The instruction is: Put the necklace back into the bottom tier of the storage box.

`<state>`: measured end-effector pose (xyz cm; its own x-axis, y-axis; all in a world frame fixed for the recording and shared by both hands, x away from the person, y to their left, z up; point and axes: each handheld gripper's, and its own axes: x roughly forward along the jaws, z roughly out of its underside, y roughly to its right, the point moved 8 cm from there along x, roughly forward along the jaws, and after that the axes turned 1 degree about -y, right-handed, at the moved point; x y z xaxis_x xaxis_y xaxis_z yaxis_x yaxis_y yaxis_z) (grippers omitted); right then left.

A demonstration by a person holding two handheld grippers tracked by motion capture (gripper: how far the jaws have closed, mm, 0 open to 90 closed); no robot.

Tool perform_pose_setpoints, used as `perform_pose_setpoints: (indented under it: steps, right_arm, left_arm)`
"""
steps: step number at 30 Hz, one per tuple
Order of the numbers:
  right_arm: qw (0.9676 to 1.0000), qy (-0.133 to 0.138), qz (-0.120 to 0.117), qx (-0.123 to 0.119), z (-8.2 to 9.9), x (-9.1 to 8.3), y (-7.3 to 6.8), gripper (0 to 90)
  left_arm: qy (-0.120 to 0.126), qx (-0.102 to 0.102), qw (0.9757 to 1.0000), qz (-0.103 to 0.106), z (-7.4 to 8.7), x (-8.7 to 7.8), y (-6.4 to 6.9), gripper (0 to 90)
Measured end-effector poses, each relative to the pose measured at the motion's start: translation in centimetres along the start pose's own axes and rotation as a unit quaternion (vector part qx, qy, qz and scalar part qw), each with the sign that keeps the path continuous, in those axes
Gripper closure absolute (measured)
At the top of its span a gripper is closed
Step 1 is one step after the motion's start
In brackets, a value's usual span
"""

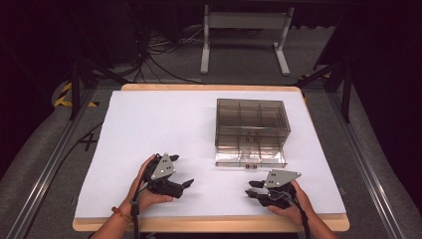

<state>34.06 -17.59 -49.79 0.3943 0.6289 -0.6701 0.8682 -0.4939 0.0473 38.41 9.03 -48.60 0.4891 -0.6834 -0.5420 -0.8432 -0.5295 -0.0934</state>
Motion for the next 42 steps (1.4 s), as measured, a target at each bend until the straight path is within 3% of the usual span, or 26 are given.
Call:
perform_pose_setpoints:
  steps: [8, 13, 19, 25, 30, 42]
  right_arm:
    - [0.9998, -0.007, -0.009, 0.018, 0.1, 0.5, 0.2, 67.9]
    - [0.9994, -0.007, -0.009, 0.032, 0.1, 0.5, 0.5, 75.1]
    - [0.9999, -0.011, 0.006, 0.002, 0.1, 0.5, -0.1, 85.7]
    - [0.9999, -0.007, 0.004, 0.008, 0.1, 0.5, -0.2, 86.8]
    - [0.9998, -0.009, 0.015, -0.002, 0.1, 0.3, -0.3, 87.3]
    - [0.9993, 0.027, 0.025, 0.0, -1.0, -1.3, 0.1, 87.3]
  left_arm:
    - [-0.012, -0.004, 0.9999, 0.007, 0.3, 0.3, 0.0, 6.0]
    - [-0.017, -0.003, 0.9998, 0.006, 0.4, 0.3, -0.1, 6.0]
    - [-0.021, -0.002, 0.9998, 0.006, 0.5, 0.3, -0.2, 6.6]
    - [-0.015, -0.004, 0.9999, 0.008, 0.4, 0.2, -0.1, 6.8]
    - [-0.014, -0.005, 0.9999, 0.006, 0.4, 0.2, -0.2, 7.0]
    - [-0.015, -0.008, 0.9998, 0.006, 0.4, 0.2, -0.3, 6.7]
